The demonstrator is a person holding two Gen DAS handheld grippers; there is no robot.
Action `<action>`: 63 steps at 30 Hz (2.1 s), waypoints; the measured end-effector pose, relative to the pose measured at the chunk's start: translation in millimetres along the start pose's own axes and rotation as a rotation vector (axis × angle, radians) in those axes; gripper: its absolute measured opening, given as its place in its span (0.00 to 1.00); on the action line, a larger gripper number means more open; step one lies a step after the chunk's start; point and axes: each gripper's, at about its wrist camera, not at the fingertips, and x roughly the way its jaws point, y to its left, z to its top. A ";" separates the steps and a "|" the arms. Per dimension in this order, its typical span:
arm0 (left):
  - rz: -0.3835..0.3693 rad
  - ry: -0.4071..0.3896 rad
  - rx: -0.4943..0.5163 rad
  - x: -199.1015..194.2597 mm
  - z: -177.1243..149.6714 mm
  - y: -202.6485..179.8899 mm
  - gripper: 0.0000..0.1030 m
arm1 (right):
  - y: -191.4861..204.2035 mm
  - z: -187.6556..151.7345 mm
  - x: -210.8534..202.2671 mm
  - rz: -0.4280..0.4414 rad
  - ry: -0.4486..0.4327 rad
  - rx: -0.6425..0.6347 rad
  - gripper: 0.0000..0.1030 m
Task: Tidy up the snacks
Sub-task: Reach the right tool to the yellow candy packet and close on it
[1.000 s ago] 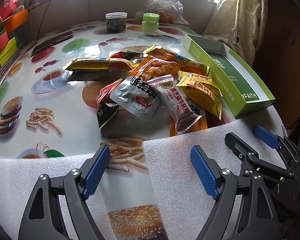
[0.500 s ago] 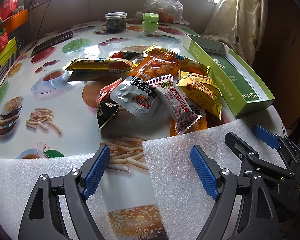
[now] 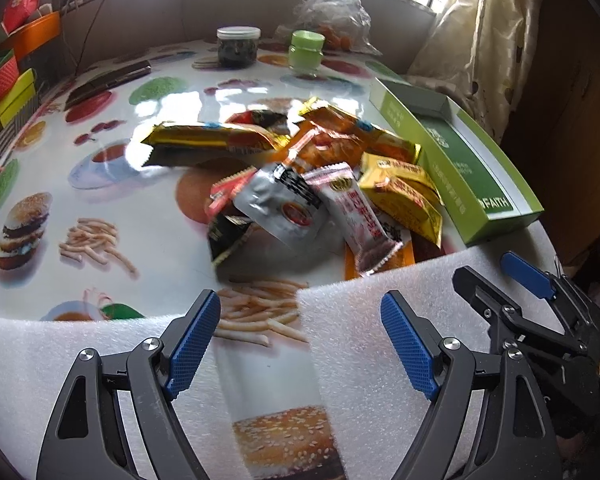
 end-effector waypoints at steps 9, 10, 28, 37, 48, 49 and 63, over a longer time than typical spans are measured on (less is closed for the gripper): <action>0.042 -0.040 -0.030 -6.9 20.7 27.4 0.80 | 3.5 19.9 9.8 0.036 0.003 -0.052 0.67; 0.037 -0.045 -0.031 -6.7 24.4 29.3 0.80 | 5.2 23.0 12.9 0.042 0.010 -0.065 0.67; -0.011 0.006 -0.040 11.1 44.8 25.5 0.80 | 4.1 51.3 9.6 0.072 -0.034 -0.068 0.55; -0.053 0.030 -0.051 13.7 47.0 14.8 0.80 | -38.8 51.5 32.2 -0.074 0.036 0.015 0.39; -0.058 0.057 -0.069 23.8 52.2 3.1 0.80 | -37.7 50.7 5.9 -0.060 -0.029 -0.011 0.38; -0.057 0.060 -0.071 25.8 52.3 2.7 0.80 | -29.6 52.1 1.8 0.010 -0.049 -0.029 0.38; -0.045 0.083 -0.083 34.6 55.1 1.4 0.67 | 4.5 50.2 35.2 0.206 0.087 -0.199 0.38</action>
